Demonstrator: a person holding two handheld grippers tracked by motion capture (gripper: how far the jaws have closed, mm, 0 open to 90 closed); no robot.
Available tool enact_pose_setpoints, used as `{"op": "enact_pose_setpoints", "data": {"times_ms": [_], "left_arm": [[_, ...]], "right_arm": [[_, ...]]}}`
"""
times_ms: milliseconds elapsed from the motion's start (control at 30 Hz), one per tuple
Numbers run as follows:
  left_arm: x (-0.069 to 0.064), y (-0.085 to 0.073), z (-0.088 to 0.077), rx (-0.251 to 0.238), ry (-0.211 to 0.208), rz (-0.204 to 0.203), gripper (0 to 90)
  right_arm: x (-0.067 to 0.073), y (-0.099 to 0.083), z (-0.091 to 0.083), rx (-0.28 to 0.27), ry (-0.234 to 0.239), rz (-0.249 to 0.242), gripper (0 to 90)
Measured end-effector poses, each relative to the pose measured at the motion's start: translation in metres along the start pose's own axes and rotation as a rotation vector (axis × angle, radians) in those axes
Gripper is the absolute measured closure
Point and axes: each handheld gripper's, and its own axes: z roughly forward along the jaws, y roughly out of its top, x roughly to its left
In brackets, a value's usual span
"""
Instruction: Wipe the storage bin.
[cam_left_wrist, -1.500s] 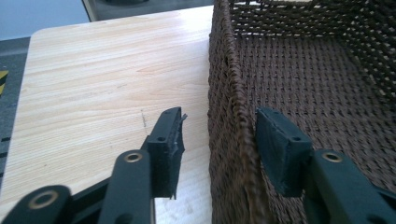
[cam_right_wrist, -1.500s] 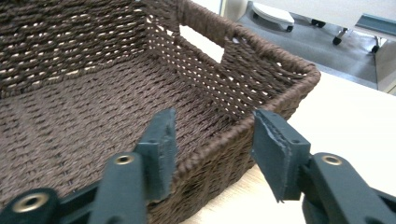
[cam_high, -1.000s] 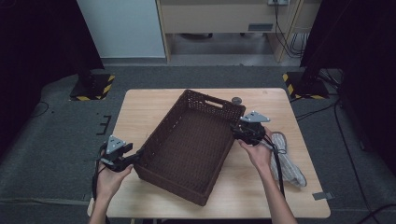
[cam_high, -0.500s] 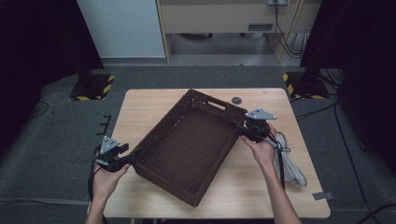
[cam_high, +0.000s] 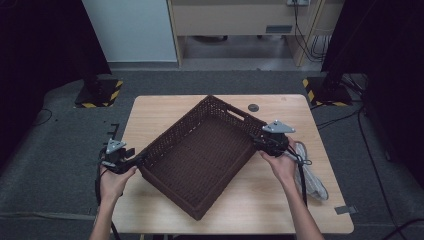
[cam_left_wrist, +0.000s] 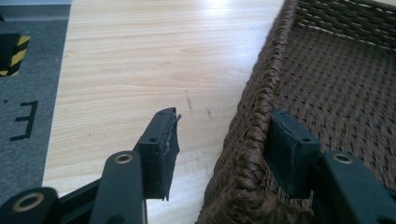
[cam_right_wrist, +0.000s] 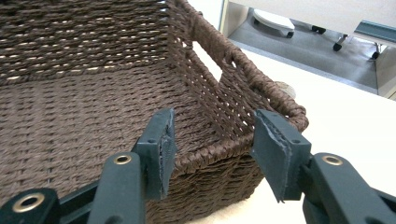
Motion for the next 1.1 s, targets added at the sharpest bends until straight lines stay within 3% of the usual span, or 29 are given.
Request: {"op": "enact_pose_setpoints", "data": {"times_ms": [67, 233, 300, 400, 533, 567, 667, 733, 833, 1100], "left_arm": [[-0.002, -0.002, -0.002, -0.013, 0.009, 0.002, 45.1], [-0.01, -0.01, -0.011, -0.057, 0.006, -0.005, 45.0], [-0.012, -0.011, -0.013, -0.057, -0.004, -0.008, 44.7], [-0.015, -0.01, -0.007, -0.034, 0.009, 0.026, 47.3], [-0.009, -0.009, 0.004, -0.053, -0.02, -0.023, 52.8], [-0.008, -0.009, 0.006, -0.053, -0.008, -0.022, 56.0], [-0.002, -0.006, 0.013, -0.036, -0.025, -0.04, 55.8], [0.0, -0.001, 0.015, -0.027, -0.011, -0.005, 55.8], [0.004, 0.005, 0.02, -0.012, -0.009, 0.009, 55.4], [0.009, 0.007, 0.024, -0.014, -0.008, -0.012, 43.9]], "right_arm": [[-0.003, 0.0, -0.001, -0.003, 0.012, 0.017, 48.9], [-0.023, 0.003, 0.003, -0.044, -0.069, 0.041, 48.2], [-0.03, 0.003, 0.006, -0.055, -0.085, 0.059, 47.8], [-0.038, 0.002, 0.013, -0.043, -0.086, 0.061, 47.0], [-0.042, 0.001, 0.02, -0.042, -0.061, 0.078, 49.8], [-0.042, 0.001, 0.02, -0.04, -0.051, 0.079, 52.0], [-0.04, 0.001, 0.019, -0.04, -0.036, 0.075, 58.1], [-0.039, 0.001, 0.017, -0.026, -0.027, 0.067, 58.8], [-0.037, 0.0, 0.012, -0.018, -0.02, 0.061, 58.7], [-0.037, -0.007, 0.0, -0.027, 0.0, 0.079, 58.1]]}}
